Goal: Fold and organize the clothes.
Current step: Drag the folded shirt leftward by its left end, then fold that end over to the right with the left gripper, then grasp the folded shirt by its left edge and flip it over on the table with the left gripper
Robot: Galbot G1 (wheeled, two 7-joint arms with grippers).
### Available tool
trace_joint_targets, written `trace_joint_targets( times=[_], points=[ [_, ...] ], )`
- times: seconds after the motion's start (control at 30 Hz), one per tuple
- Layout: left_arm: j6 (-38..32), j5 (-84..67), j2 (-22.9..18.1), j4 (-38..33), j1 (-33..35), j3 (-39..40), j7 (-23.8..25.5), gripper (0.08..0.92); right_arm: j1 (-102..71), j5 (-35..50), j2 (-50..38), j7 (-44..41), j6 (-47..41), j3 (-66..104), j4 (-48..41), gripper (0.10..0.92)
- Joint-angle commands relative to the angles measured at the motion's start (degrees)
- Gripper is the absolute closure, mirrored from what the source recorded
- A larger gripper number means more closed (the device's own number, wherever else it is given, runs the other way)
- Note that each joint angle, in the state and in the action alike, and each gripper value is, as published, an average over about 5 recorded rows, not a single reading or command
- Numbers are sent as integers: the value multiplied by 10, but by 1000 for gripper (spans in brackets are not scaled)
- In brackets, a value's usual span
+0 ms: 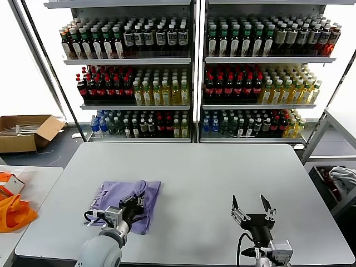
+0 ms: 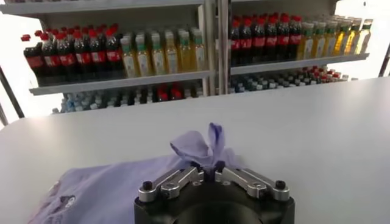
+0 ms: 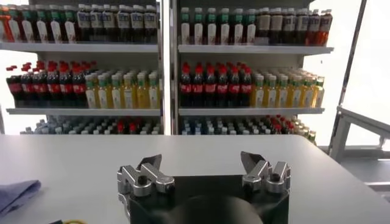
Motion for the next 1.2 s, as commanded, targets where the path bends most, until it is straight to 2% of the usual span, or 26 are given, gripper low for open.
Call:
trace_joint_targets(
  times=[0.03,0.23,0.47,0.67,0.83,1.07,1.2],
  points=[
    [-25,-10,-14,17,4,26,0,766,-10,-7,3,-1,3,-2,6,203],
    [-31,-82,-28,-11,29,34,-3,593,-6,-5,0,-2,4,-4,2,203],
    [-32,-233,-37,-114,53,9,-1,393,10,2,-11,-4,-2,-6,-1,203],
    [-44,-203,-17,-165,64,-49,-15,226,14,7,-20,-7,1,-14,-5,203],
    [-66,-1,13,-133,82,-123,-7,179,27,13,-30,-6,1,-20,-20,203],
    [-80,12,31,-75,93,-178,2,177,58,22,-33,-6,3,-40,-57,203],
    [-80,16,33,-43,91,-181,31,177,72,28,-35,-6,2,-44,-70,203]
  ],
)
